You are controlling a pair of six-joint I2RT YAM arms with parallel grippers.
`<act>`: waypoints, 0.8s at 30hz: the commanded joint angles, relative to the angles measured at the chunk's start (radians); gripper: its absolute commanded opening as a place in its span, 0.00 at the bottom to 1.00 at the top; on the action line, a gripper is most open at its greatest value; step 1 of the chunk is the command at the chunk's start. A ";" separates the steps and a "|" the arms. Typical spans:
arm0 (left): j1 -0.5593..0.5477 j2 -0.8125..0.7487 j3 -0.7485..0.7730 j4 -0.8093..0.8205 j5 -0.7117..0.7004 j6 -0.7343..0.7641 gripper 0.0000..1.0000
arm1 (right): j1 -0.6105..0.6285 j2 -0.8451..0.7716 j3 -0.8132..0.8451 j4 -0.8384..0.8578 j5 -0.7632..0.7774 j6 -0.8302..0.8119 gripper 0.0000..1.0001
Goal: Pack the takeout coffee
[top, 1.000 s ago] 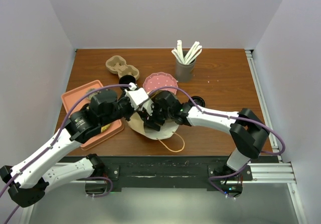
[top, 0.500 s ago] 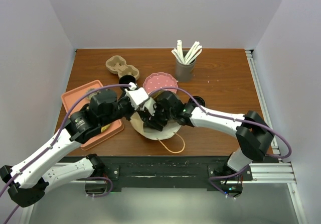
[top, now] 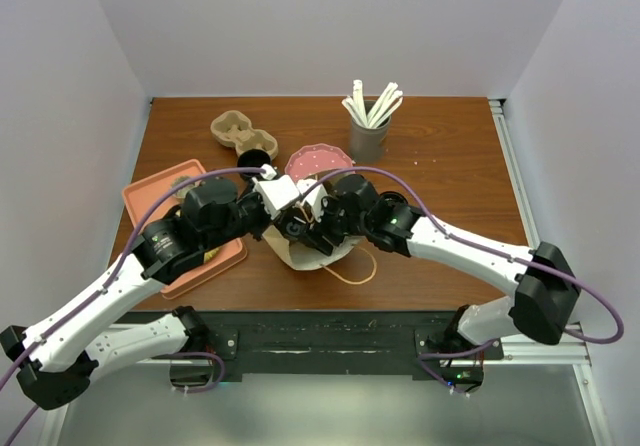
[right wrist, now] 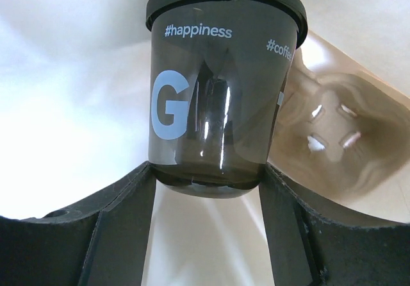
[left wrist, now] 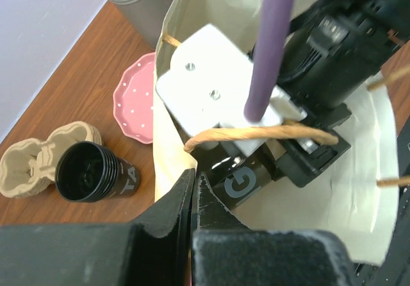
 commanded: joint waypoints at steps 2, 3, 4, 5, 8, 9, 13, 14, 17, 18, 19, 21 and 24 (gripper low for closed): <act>-0.005 0.008 0.026 -0.032 0.022 0.009 0.00 | 0.000 -0.093 0.011 -0.012 0.025 0.024 0.48; -0.005 0.008 0.026 -0.034 0.022 0.010 0.00 | 0.000 -0.115 0.010 -0.019 0.028 0.027 0.48; -0.005 0.010 0.026 -0.034 -0.001 0.009 0.00 | 0.000 -0.124 0.013 -0.038 0.033 0.028 0.48; -0.005 0.011 0.027 -0.034 -0.007 0.010 0.00 | 0.000 -0.133 0.016 -0.050 0.033 0.031 0.48; -0.005 0.013 0.035 -0.035 -0.036 0.004 0.00 | 0.000 -0.164 0.059 -0.120 0.042 0.042 0.48; -0.005 0.014 0.038 -0.037 -0.048 -0.003 0.00 | 0.000 -0.172 0.071 -0.142 0.045 0.050 0.48; -0.004 0.046 0.066 -0.072 -0.055 -0.028 0.00 | 0.000 -0.218 0.143 -0.266 0.047 0.074 0.47; -0.002 0.060 0.073 -0.077 -0.049 -0.033 0.00 | 0.000 -0.227 0.155 -0.283 0.048 0.082 0.47; -0.002 0.072 0.089 -0.080 -0.041 -0.051 0.00 | 0.000 -0.258 0.206 -0.343 0.033 0.105 0.47; -0.001 0.079 0.093 -0.089 -0.036 -0.057 0.00 | 0.000 -0.262 0.237 -0.380 0.028 0.114 0.47; -0.002 0.082 0.099 -0.091 -0.032 -0.059 0.00 | 0.000 -0.264 0.252 -0.400 0.027 0.116 0.47; 0.001 0.086 0.109 -0.088 -0.023 -0.071 0.00 | 0.000 -0.271 0.283 -0.447 0.022 0.119 0.47; 0.011 0.094 0.121 -0.083 -0.015 -0.094 0.00 | 0.000 -0.290 0.309 -0.492 0.022 0.119 0.47</act>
